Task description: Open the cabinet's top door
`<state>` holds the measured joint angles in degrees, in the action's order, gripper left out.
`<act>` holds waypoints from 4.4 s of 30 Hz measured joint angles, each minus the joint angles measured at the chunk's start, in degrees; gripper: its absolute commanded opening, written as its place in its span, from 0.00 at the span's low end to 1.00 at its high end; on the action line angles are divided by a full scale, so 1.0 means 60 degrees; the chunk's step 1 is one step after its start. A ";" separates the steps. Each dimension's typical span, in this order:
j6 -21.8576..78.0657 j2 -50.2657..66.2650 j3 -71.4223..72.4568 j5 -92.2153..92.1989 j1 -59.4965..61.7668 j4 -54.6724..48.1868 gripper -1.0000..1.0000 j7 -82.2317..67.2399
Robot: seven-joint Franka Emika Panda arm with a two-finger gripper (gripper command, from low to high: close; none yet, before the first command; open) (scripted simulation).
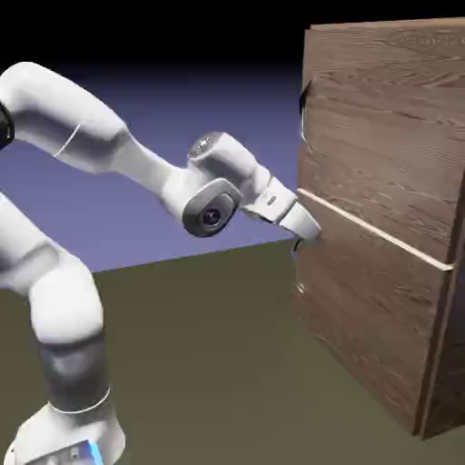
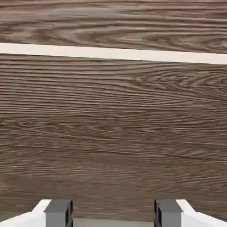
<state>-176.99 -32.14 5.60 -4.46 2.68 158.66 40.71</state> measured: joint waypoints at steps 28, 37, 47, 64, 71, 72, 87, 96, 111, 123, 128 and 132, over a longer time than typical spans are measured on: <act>-0.5160 0.0892 0.9692 -0.7725 0.5818 -0.4048 0.50 -0.3025; -0.5842 0.1129 1.1869 -0.8519 0.7711 -0.5029 0.50 -0.3220; -0.5837 0.1543 1.2728 -0.7583 0.8975 -0.5458 0.00 -0.2678; -0.6285 0.1788 0.7311 -0.5096 0.3182 -0.3189 0.00 -0.1441; -0.6218 0.1061 0.4895 -0.3187 0.1027 -0.1950 0.00 -0.0121; -0.6238 0.1029 0.4578 -0.3119 0.0681 -0.1849 0.00 -0.0160; -0.6222 -0.0366 -0.0154 -0.2333 -0.4511 -0.0184 0.00 -0.1394; -0.6185 -0.1610 -0.2237 -0.4000 -0.7626 0.0353 0.00 -0.4218; -0.5128 -0.5151 -0.3126 -0.8088 -1.0144 0.1089 0.00 -0.9658; -0.0146 -0.8301 -0.2386 -0.8486 -0.6682 0.2036 0.00 -0.9962; 0.1930 -0.9476 -0.2892 -0.7837 -0.5429 0.2249 0.00 -0.9733; 0.3592 -1.0302 -0.3642 -0.7164 -0.4531 0.2277 0.00 -0.9615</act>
<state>-155.44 -93.95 -16.25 -47.45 -24.51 172.32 -16.98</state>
